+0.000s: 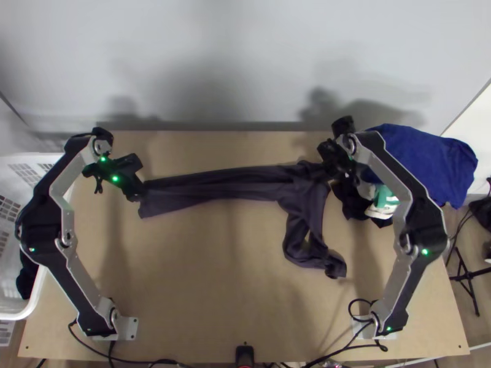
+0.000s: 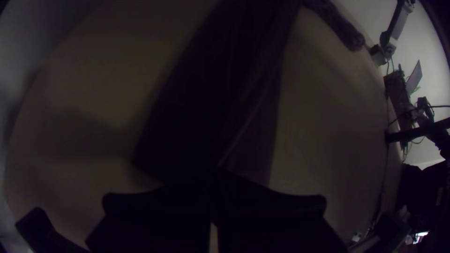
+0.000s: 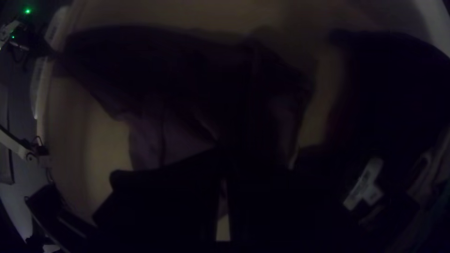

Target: Fold the t-shirt

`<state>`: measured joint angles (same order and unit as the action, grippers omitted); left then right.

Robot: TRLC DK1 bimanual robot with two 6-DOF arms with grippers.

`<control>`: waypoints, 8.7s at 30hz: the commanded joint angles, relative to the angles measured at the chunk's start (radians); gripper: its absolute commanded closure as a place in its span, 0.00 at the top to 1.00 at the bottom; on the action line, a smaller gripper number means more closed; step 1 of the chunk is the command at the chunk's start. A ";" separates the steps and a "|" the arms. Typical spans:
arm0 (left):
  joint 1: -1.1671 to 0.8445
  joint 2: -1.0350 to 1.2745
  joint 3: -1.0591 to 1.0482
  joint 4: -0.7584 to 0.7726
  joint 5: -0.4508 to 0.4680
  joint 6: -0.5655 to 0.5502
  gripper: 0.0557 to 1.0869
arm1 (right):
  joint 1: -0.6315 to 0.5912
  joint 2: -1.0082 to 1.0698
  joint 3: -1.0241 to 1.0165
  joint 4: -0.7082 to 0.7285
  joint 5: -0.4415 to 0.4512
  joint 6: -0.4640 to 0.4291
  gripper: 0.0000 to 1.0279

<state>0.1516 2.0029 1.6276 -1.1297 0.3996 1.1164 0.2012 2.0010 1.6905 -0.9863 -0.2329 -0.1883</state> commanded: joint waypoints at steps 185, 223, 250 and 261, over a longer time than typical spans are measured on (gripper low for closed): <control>-0.029 -0.675 -0.434 -0.008 -0.097 -0.187 0.96 | 0.633 0.461 0.637 0.472 -0.048 -0.016 0.03; -0.063 -0.731 -0.480 -0.001 -0.096 -0.181 0.96 | 0.414 -0.128 0.063 0.049 -0.068 0.006 0.97; -0.113 -0.693 -0.448 0.030 -0.122 -0.219 0.96 | 0.089 -0.795 -0.779 -0.290 -0.042 -0.479 0.96; -0.144 -0.727 -0.459 0.030 -0.145 -0.267 0.96 | 0.119 -0.783 -0.904 -0.262 -0.014 -0.510 0.96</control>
<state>0.0185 1.2991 1.1748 -1.1000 0.2665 0.8703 0.3195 1.2224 0.8631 -1.2697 -0.2573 -0.6823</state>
